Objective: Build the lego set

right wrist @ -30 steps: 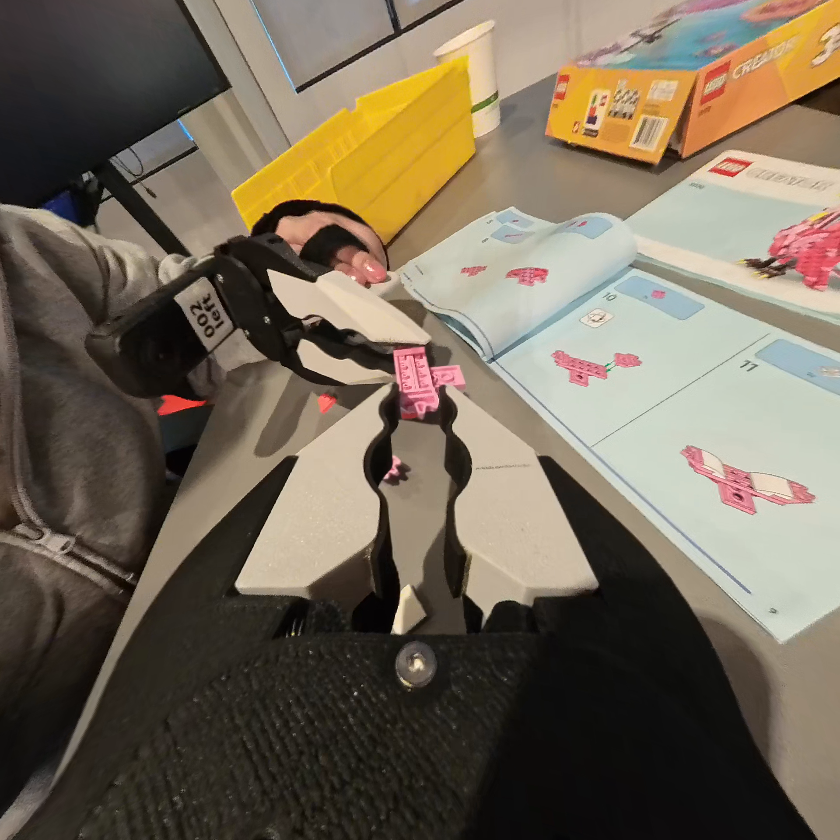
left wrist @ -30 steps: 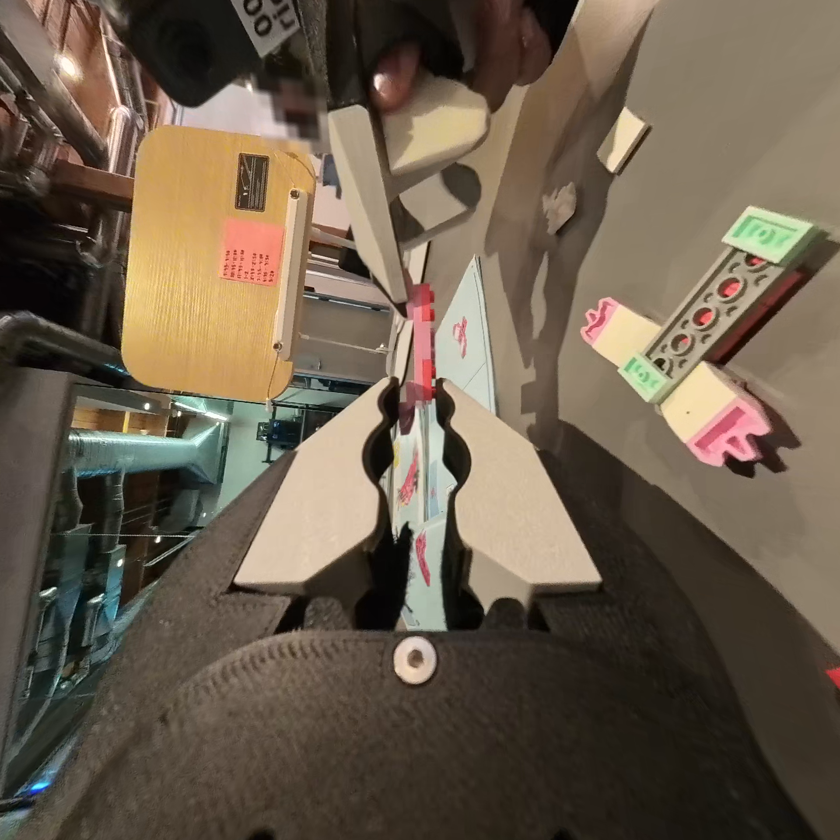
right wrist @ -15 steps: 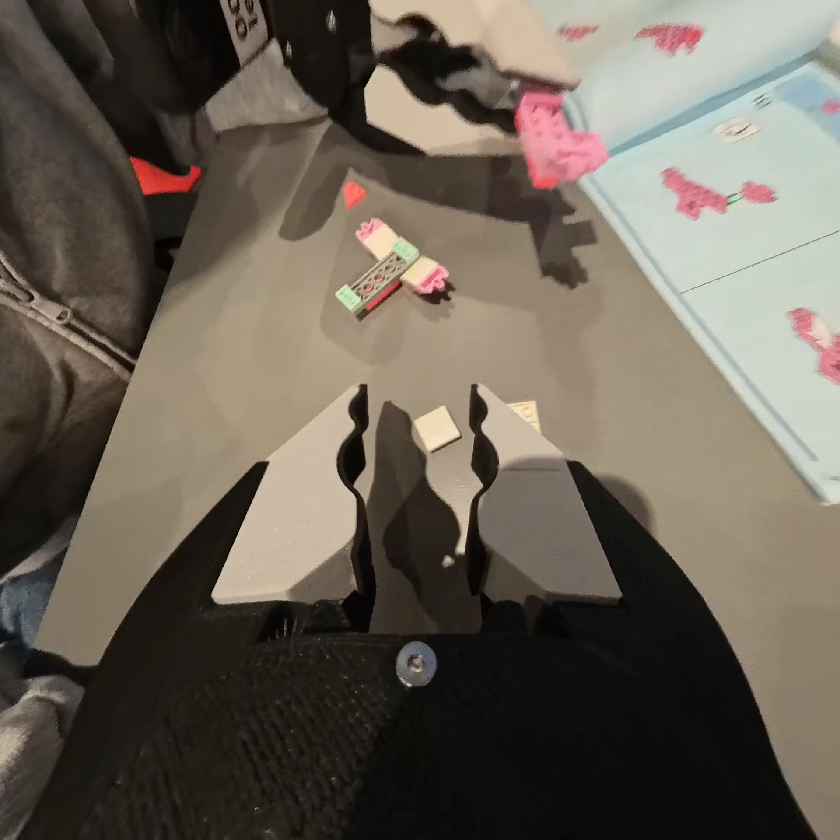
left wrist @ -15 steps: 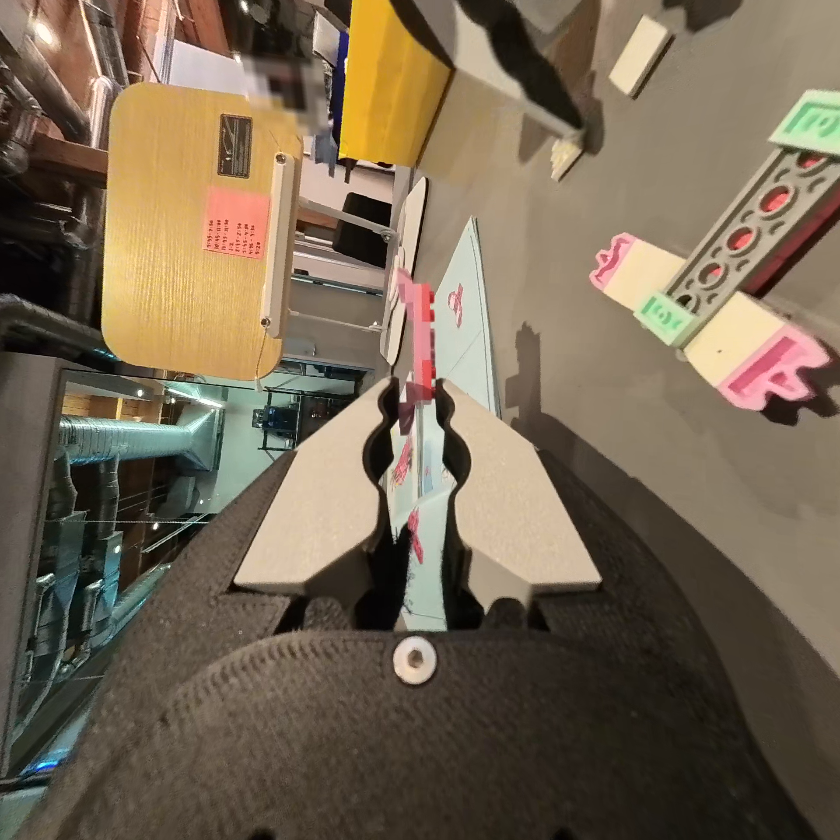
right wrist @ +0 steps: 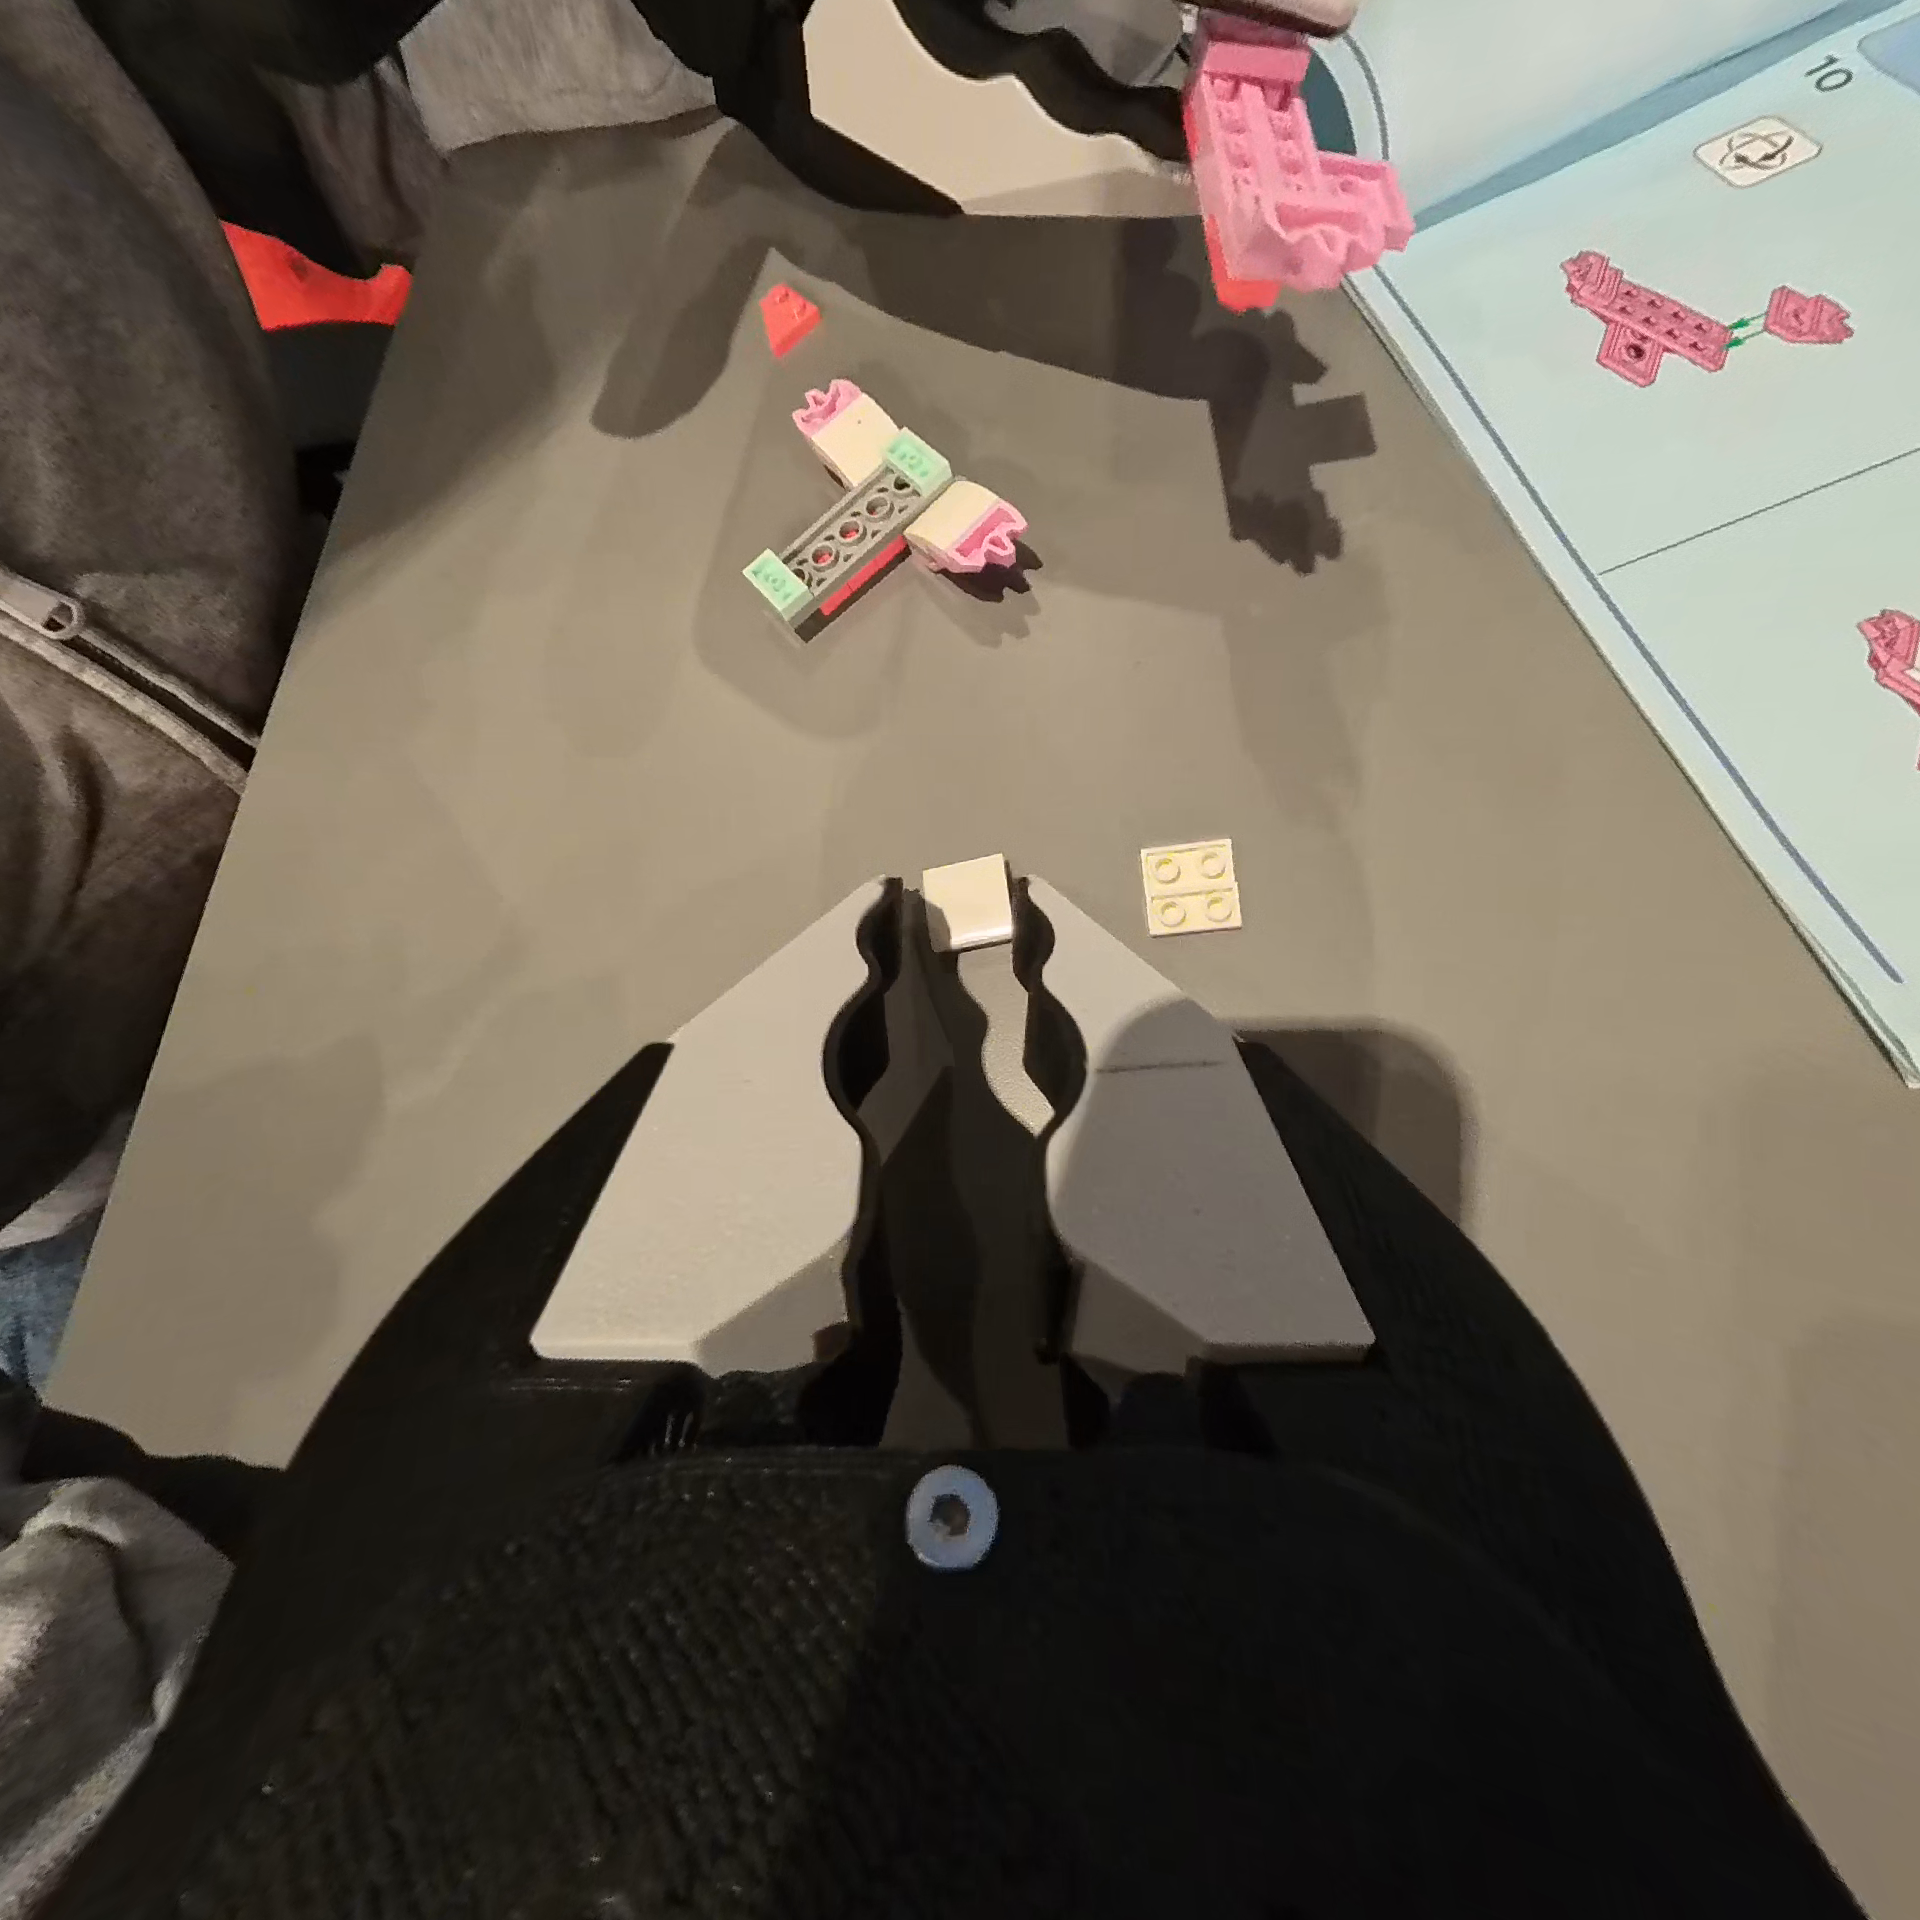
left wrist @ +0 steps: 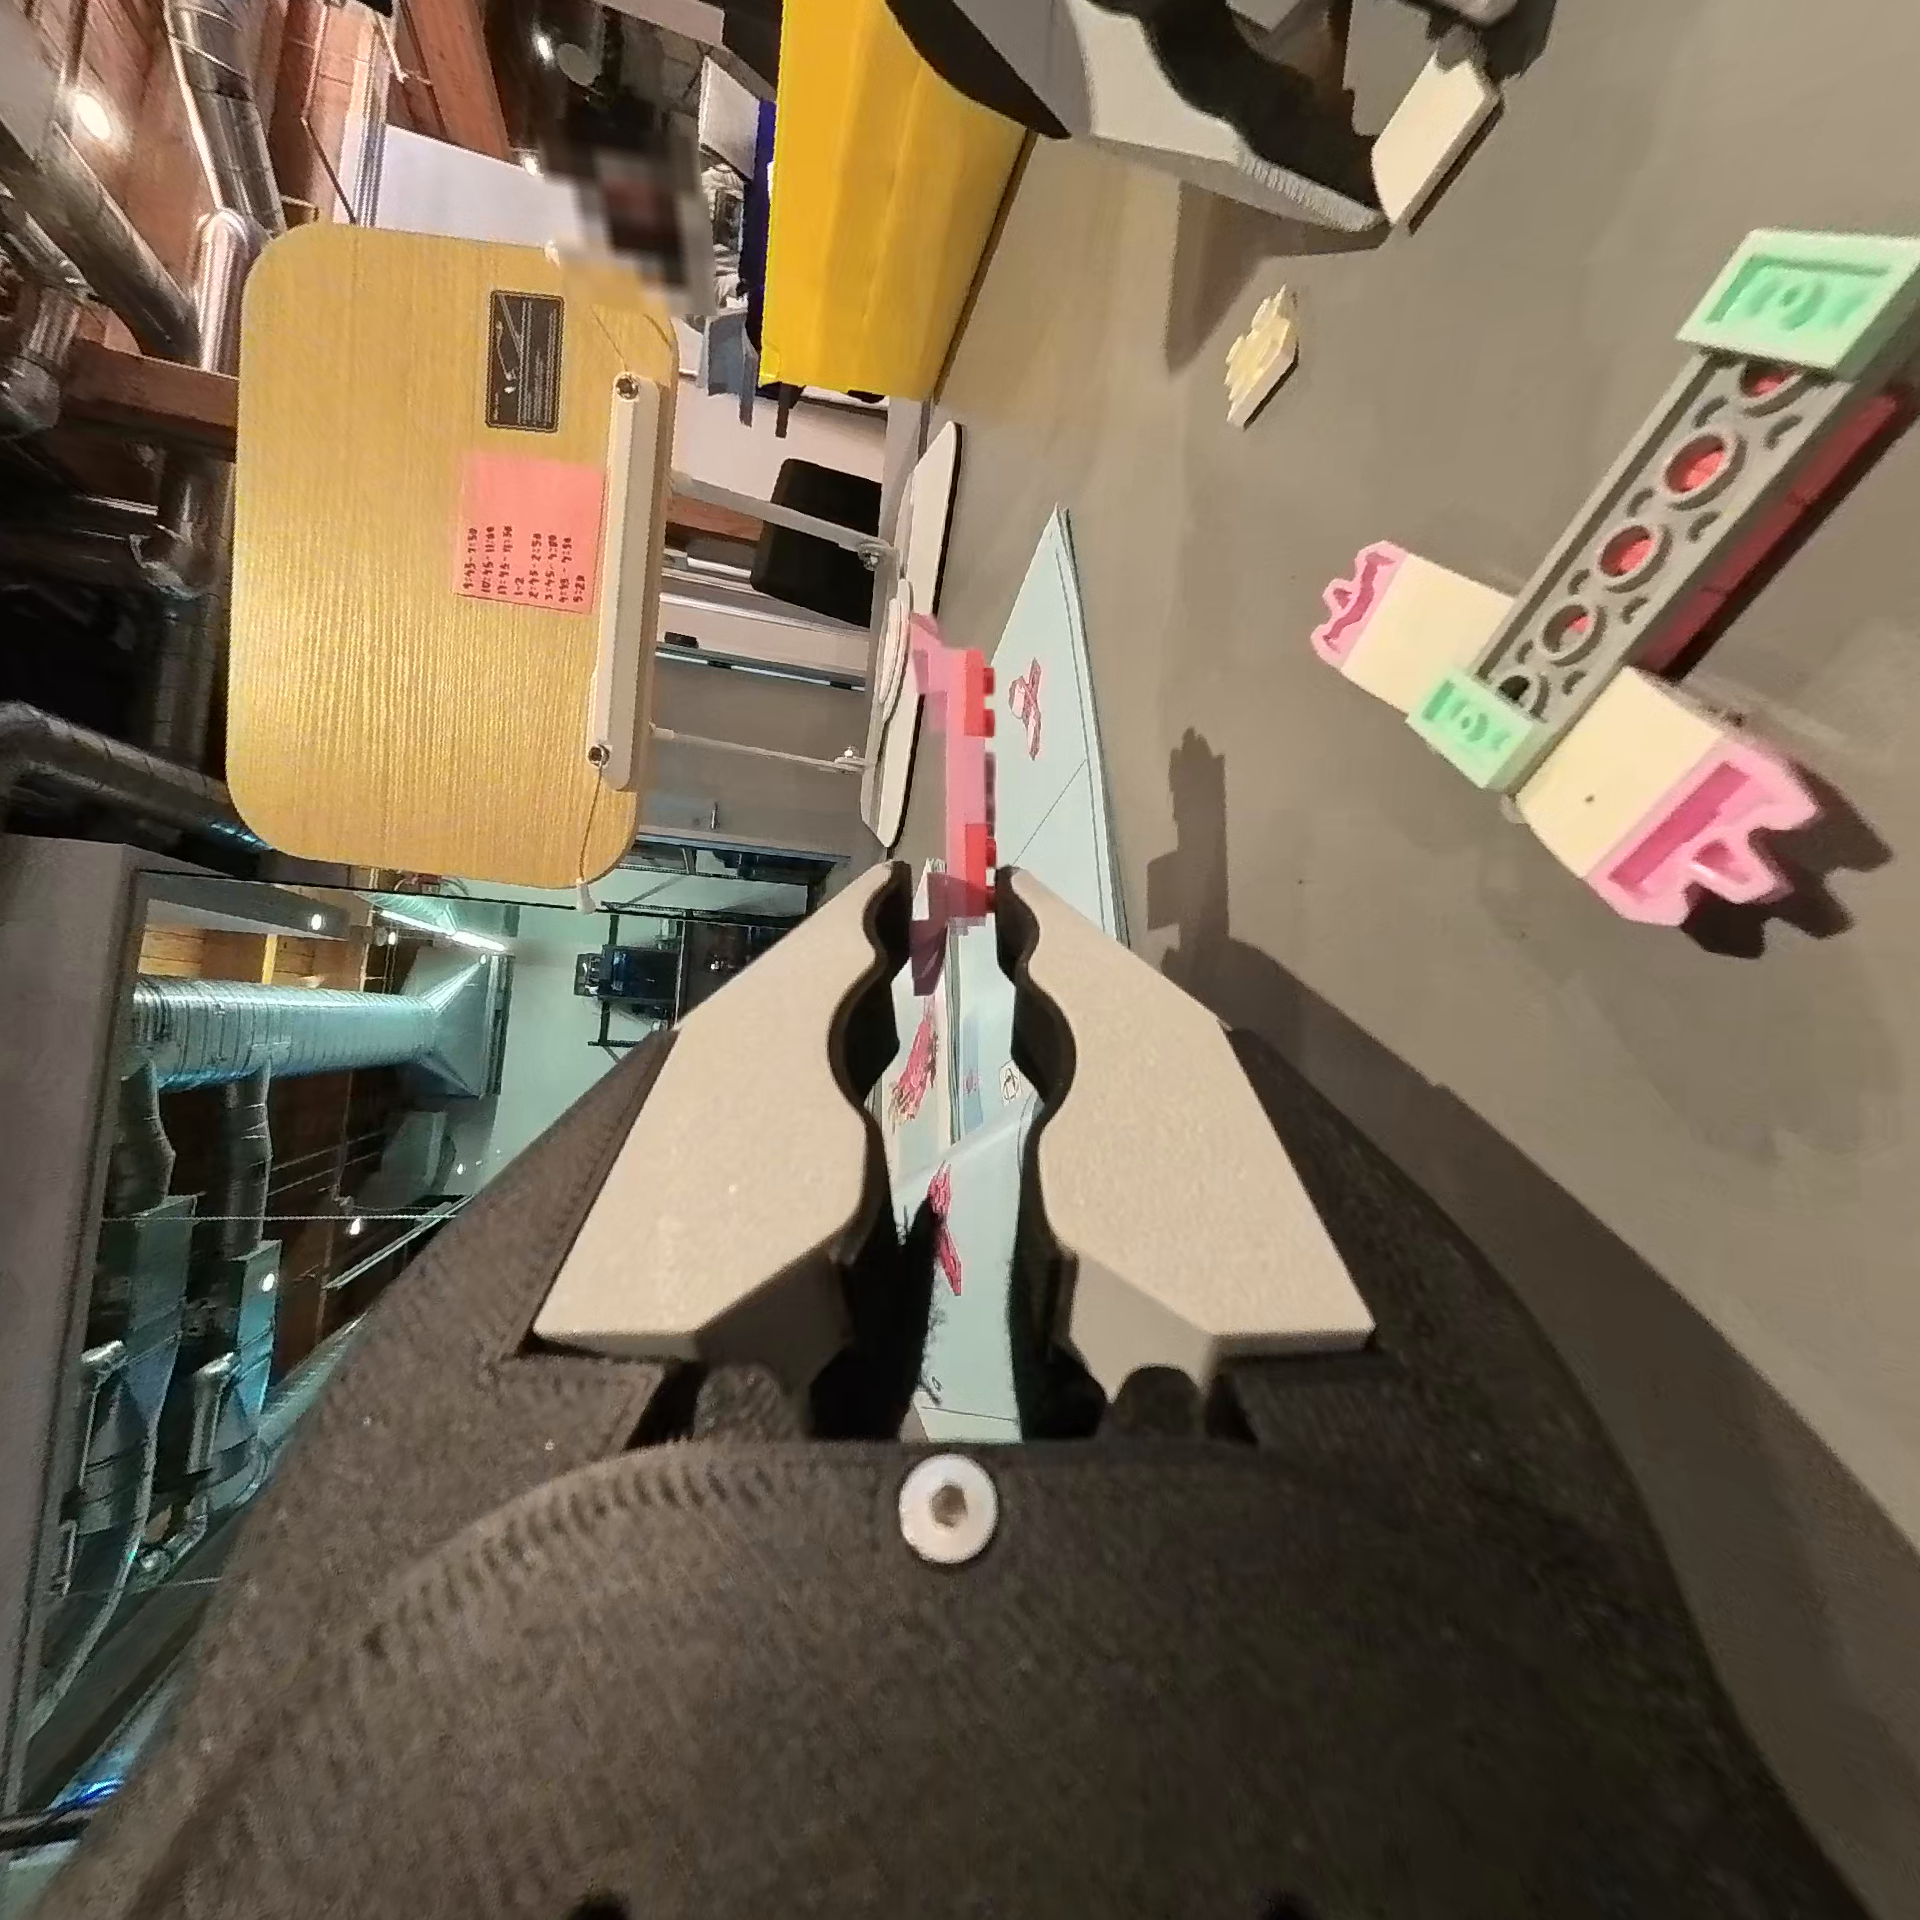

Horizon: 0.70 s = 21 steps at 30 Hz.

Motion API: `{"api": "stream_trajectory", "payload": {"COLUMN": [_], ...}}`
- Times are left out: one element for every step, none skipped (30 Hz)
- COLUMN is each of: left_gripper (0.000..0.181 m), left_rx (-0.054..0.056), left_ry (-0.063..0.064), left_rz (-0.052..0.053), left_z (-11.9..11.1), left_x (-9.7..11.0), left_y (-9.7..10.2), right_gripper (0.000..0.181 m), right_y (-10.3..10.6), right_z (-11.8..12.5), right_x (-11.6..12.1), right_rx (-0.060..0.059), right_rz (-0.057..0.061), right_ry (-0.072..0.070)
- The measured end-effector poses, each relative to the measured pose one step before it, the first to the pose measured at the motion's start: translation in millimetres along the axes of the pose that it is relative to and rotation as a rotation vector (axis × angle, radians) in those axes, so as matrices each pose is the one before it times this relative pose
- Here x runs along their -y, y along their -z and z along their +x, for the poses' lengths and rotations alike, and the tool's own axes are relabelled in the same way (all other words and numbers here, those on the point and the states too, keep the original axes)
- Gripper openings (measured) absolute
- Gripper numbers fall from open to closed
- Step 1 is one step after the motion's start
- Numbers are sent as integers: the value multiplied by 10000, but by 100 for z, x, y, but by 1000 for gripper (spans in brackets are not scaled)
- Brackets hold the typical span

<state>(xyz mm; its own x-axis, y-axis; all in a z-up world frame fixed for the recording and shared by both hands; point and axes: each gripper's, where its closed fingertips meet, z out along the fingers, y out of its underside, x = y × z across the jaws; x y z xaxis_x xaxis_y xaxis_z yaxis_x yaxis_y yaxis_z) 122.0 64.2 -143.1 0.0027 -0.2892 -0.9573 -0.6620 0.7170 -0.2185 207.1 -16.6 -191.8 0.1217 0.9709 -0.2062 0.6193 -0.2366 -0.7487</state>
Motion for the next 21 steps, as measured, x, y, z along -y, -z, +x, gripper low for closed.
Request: {"api": "stream_trajectory", "payload": {"left_gripper": [16,16,16,16,15,15,15,15,15,15,15,15,15,15,15,15,15,15,15,15,15], "left_rx": [-16,-30,-20,13,26,48,36,49,59,60,66,71,62,32,34,51,79,113,87,38,9], "left_ry": [2,4,0,-16,-36,-38,-67,-115,-159,-178,-175,-146,-73,-7,5,-48,-115,-140,-112,-41,7], "left_rz": [-21,-16,-12,-4,6,21,25,16,4,-11,-12,-11,-1,21,36,20,-5,10,36,33,10], "left_z": [28,55,42,2,-23,-57,-31,-44,-30,-2,0,-32,-44,-35,-55,-92,-104,-139,-103,-40,5], "left_x": [-33,-35,-29,1,30,68,112,137,124,69,26,1,3,30,62,54,47,62,94,91,42], "left_y": [-15,-26,-15,-4,2,20,24,35,33,37,26,28,14,12,26,47,74,82,75,41,-11], "right_gripper": [19,19,19,15,14,14,14,14,13,13,13,13,13,14,14,14,14,14,14,13,13], "right_y": [2,4,5,5,25,83,231,362,409,307,126,-81,-216,-308,-356,-347,-320,-308,-301,-295,-309], "right_z": [38,43,57,73,49,143,233,331,301,106,-92,-185,-294,-496,-383,82,464,555,544,426,170], "right_x": [-14,-5,-17,-35,19,133,569,1149,1553,1785,1754,1510,1227,1109,975,690,371,123,27,-23,-54], "right_rx": [-49,-51,-51,-52,-15,-61,-90,-99,-26,107,229,304,431,586,545,260,11,-60,-73,-2,165], "right_rz": [-8,1,-7,-26,-27,-7,207,468,557,535,414,219,37,0,0,-75,-140,-164,-84,-6,38], "right_ry": [58,46,21,-14,-86,-117,-112,-175,-231,-208,-184,-177,-146,-113,-173,-266,-350,-392,-401,-397,-242]}}
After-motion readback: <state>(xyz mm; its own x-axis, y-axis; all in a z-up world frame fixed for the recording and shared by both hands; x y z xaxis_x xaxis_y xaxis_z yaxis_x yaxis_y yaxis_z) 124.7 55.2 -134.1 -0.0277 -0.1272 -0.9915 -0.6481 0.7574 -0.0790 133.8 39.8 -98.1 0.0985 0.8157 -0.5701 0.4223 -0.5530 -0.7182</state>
